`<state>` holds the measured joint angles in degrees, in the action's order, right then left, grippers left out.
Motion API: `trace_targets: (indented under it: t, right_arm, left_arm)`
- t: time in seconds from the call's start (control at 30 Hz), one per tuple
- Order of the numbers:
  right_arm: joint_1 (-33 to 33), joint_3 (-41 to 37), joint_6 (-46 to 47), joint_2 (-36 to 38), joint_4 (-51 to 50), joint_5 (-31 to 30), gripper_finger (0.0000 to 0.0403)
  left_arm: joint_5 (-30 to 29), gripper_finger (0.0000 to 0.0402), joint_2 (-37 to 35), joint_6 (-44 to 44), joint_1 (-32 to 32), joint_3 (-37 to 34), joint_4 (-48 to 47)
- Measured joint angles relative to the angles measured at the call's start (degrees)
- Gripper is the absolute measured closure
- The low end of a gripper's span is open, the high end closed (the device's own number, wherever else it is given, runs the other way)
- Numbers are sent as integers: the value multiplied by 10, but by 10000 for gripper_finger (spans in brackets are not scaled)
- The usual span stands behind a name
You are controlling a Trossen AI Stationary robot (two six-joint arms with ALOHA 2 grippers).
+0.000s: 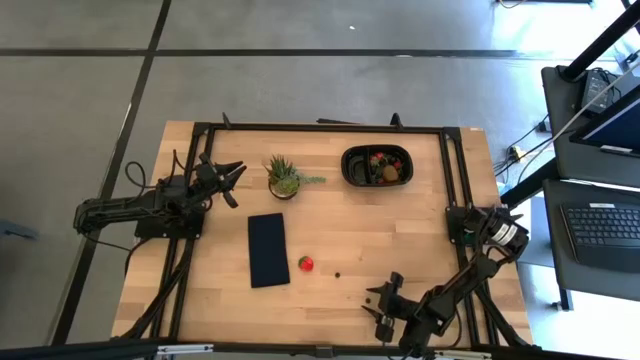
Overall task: Pick and placing Produce into tupperware
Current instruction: Put the bottom blueberry into the black container
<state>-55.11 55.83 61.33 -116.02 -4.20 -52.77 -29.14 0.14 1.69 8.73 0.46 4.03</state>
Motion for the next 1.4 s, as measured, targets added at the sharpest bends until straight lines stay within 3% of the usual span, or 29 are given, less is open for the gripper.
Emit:
trace_targets:
  t: [0.67, 1.4]
  right_arm:
    - [8, 1, 28, -1, -15, 45, 171]
    - [10, 1, 47, -1, -38, 55, 340]
  left_arm:
    - [0, 363, 0, 0, 0, 0, 0]
    - [0, 399, 0, 0, 0, 0, 0]
